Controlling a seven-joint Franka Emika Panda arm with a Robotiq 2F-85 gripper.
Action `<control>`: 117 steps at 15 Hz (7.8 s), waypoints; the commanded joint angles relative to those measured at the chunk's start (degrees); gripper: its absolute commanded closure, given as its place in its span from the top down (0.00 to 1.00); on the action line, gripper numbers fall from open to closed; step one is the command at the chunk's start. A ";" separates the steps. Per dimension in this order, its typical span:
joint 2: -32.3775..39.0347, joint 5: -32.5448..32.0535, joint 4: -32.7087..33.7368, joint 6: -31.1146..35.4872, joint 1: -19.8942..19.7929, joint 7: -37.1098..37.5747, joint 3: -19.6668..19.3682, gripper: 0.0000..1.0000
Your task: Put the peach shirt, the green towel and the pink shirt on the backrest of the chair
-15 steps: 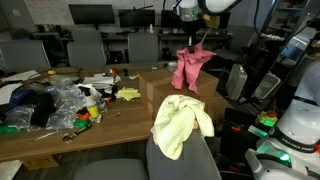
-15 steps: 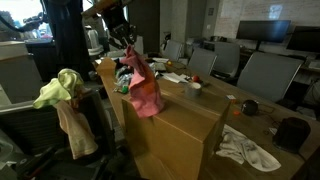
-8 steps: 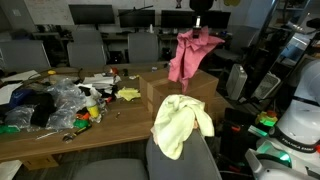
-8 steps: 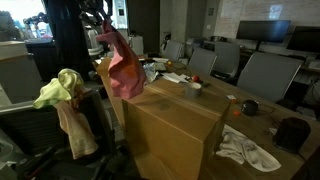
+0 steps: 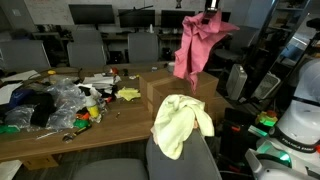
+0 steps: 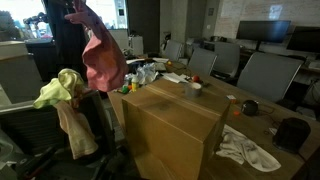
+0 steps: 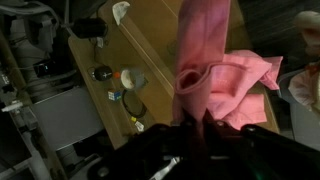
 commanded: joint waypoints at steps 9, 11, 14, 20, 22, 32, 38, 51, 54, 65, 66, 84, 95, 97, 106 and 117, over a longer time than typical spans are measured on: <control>-0.57 4.07 5.67 -9.35 7.41 -5.44 3.01 0.03; -0.16 6.34 6.57 -11.05 9.03 -8.75 2.58 0.03; 0.76 8.27 7.96 -13.40 10.45 -12.15 2.65 0.03; 3.14 8.67 10.64 -16.46 11.82 -15.60 3.10 0.03; 4.05 8.75 11.16 -16.35 12.45 -16.23 3.46 0.03; 11.21 7.83 13.85 -16.96 16.63 -15.89 9.60 0.03; 13.19 7.62 15.50 -17.92 17.75 -16.32 11.43 0.03; 16.62 7.94 18.94 -20.85 21.77 -16.55 16.34 0.03; 18.92 9.30 21.20 -23.56 21.36 -17.58 15.90 0.03; 25.72 16.53 31.06 -32.01 20.69 -25.55 11.83 0.03; 25.98 17.12 31.61 -31.76 20.65 -25.76 11.69 0.03; 30.01 22.46 38.98 -30.68 20.54 -25.53 11.85 0.03; 30.36 21.60 37.03 -29.02 19.79 -24.68 11.26 0.03; 30.06 21.16 35.50 -28.51 19.33 -24.54 10.93 0.03; 26.29 21.59 26.16 -23.71 17.93 -24.16 9.56 0.03; 23.24 23.50 19.55 -20.33 17.31 -24.78 7.26 0.03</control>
